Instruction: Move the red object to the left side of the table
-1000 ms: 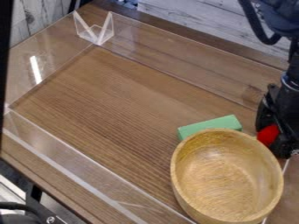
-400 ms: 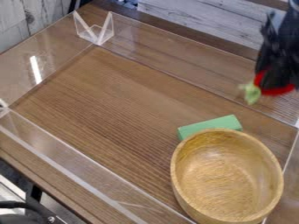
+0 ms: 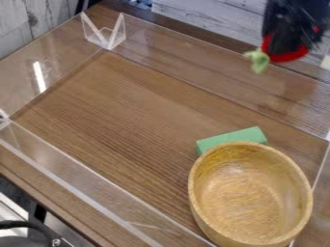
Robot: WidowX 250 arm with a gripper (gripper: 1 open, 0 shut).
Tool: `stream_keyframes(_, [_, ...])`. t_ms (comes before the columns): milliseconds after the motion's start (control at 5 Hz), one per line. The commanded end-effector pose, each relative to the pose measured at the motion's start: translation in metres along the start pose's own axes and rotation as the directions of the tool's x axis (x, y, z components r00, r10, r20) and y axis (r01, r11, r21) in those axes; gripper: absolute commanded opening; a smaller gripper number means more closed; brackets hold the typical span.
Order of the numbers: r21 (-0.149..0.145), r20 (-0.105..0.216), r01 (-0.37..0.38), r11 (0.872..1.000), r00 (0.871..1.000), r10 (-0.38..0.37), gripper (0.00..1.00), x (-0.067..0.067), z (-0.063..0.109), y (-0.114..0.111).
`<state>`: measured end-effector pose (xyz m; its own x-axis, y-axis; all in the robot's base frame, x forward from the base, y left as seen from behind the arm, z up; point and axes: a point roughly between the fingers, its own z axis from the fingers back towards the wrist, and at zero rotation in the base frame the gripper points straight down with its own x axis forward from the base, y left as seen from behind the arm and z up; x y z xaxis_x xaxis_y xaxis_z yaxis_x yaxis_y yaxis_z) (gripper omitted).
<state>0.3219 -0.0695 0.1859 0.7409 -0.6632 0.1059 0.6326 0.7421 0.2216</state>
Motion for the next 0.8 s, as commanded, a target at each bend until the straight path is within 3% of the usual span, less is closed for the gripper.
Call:
stream_keyframes(0, [0.034,0.023,-0.126,0.991,0.992,0.126,0.0,-0.011,0.024,0.002])
stream_keyframes(200, [0.041,0.007,-0.221,0.974,0.975,0.221,0.0,-0.013,0.034,-0.006])
stream_keyframes(600, [0.037,-0.025,-0.339,0.94,0.94,0.34,0.0,-0.036,0.011,-0.008])
